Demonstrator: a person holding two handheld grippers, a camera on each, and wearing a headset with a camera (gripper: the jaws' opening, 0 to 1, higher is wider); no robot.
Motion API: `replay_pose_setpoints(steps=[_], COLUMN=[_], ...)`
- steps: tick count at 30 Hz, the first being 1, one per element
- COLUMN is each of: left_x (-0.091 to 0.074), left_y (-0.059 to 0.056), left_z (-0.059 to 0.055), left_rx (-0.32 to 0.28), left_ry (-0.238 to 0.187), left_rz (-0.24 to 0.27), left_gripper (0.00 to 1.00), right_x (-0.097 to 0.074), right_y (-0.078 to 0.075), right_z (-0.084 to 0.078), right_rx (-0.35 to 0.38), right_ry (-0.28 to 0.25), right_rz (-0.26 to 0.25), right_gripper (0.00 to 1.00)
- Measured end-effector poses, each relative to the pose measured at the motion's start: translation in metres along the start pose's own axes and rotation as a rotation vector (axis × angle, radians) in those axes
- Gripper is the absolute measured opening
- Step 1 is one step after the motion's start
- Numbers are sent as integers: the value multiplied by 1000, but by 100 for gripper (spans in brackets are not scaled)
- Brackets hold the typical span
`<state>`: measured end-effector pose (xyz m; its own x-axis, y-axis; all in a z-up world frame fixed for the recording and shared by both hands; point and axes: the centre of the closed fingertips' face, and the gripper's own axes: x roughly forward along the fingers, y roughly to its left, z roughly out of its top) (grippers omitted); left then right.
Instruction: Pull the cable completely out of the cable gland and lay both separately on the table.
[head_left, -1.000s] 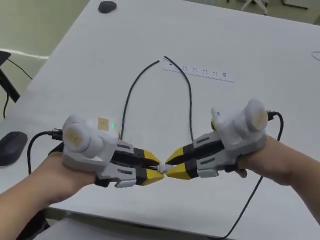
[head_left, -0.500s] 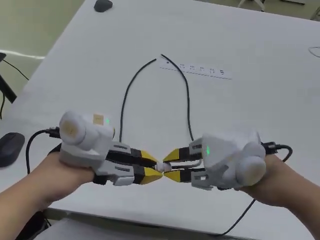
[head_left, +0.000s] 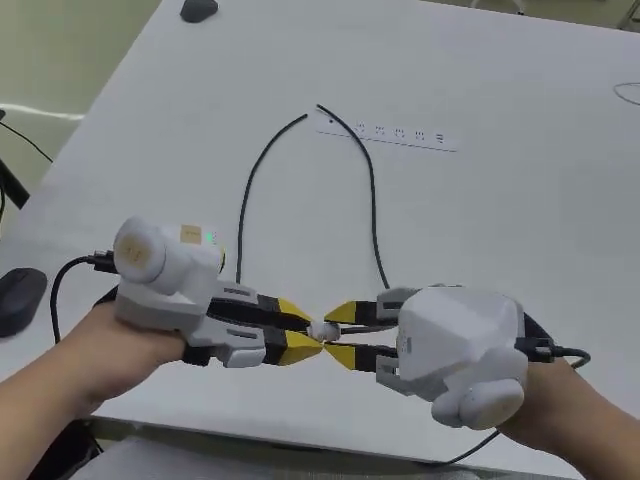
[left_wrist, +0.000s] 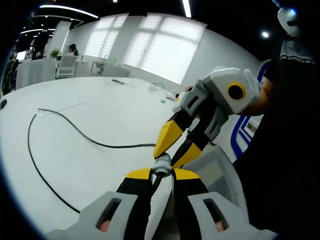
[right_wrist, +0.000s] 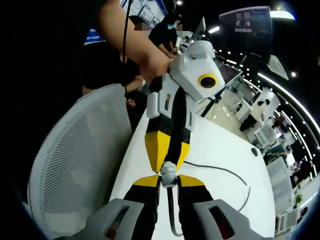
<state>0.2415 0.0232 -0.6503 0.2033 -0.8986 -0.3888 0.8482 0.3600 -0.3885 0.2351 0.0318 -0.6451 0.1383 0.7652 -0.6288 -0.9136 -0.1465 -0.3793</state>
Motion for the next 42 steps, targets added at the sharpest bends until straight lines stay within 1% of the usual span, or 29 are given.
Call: replay_pose_setpoints(steps=[2, 4, 6, 7, 8, 9, 10, 11, 12, 13, 14, 15, 16, 17, 18, 19, 21, 22, 23, 25, 26, 27, 28, 29, 32, 34, 38, 40, 42], left_x=[0, 0, 0, 0, -1, -1, -1, -1, -2, -3, -3, -3, -3, -3, -3, -3, -3, -3, -3, -4, -4, -4, -5, -5, -6, -6, -5, -5, -4], left_y=[-1, -3, -5, -5, -4, -4, -4, -4, -3, -3, -5, -5, -6, -6, -6, -6, -6, -7, -7, -7, -7, -7, -7, -7, -7, -7, -6, -7, -7], left_z=[1, 3, 4, 4, 4, 3, 3, 3, 4, 5, 4, 4, 4, 4, 2, 2, 2, 2, 2, 3, 3, 3, 3, 4, 5, 5, 5, 6, 6], left_rx=[0, 21, 42, 52, 73, 85, 92, 97, 144, 169, 167, 181, 205, 209, 212, 228, 238, 242, 249, 252, 254, 253, 250, 250, 245, 240, 235, 229, 227], left_ry=[1, 5, 12, 14, 18, 20, 22, 25, 27, 25, 28, 27, 29, 31, 40, 46, 45, 44, 42, 42, 41, 42, 43, 43, 34, 35, 40, 39, 41], left_rz=[-1, 0, 1, 5, 9, 12, 15, 19, 28, 32, 30, 31, 32, 33, 34, 37, 38, 38, 41, 42, 42, 42, 43, 45, 46, 44, 39, 36, 37], left_gripper=[15, 15, 15, 15, 15, 15, 15, 15, 15, 15, 15, 15, 15, 15, 15, 15, 15, 15, 15, 15, 15, 15, 15, 15, 15, 15, 15, 15, 15], right_x=[-1, -2, -3, -4, -6, -7, -8, -10, -12, -14, -17, -17, -18, -19, -20, -20, -19, -19, -20, -18, -18, -16, -14, -13, -9, -7, -9, -9, -10], right_y=[0, 0, 1, 0, -1, 0, -1, -11, -13, -9, -9, -11, -16, -19, -20, -20, -27, -24, -17, -16, -13, -12, -12, -6, 2, 0, -1, -2, -1], right_z=[0, 1, 2, 2, 4, 5, 6, 5, 7, 10, 9, 5, 2, 3, 5, 4, 0, 0, 2, -1, -1, -2, -2, 1, 4, 2, 6, 5, 5], right_rx=[15, 23, 73, 80, 110, 167, 202, 201, 253, 343, 434, 463, 507, 553, 622, 678, 701, 744, 825, 910, 944, 939, 917, 945, 937, 939, 954, 960, 957], right_ry=[-6, -13, -23, -29, -47, -67, -77, -88, -122, -152, -163, -147, -154, -178, -211, -221, -229, -235, -243, -266, -265, -275, -285, -279, -276, -285, -317, -317, -316], right_rz=[10, 20, 33, 33, 34, 56, 61, 17, 32, 88, 131, 145, 160, 178, 220, 252, 260, 306, 388, 451, 488, 495, 487, 519, 526, 513, 515, 515, 519], right_gripper=[9, 9, 10, 11, 12, 14, 16, 17, 17, 17, 17, 15, 12, 9, 8, 10, 10, 10, 11, 13, 17, 18, 19, 20, 18, 16, 12, 9, 9])
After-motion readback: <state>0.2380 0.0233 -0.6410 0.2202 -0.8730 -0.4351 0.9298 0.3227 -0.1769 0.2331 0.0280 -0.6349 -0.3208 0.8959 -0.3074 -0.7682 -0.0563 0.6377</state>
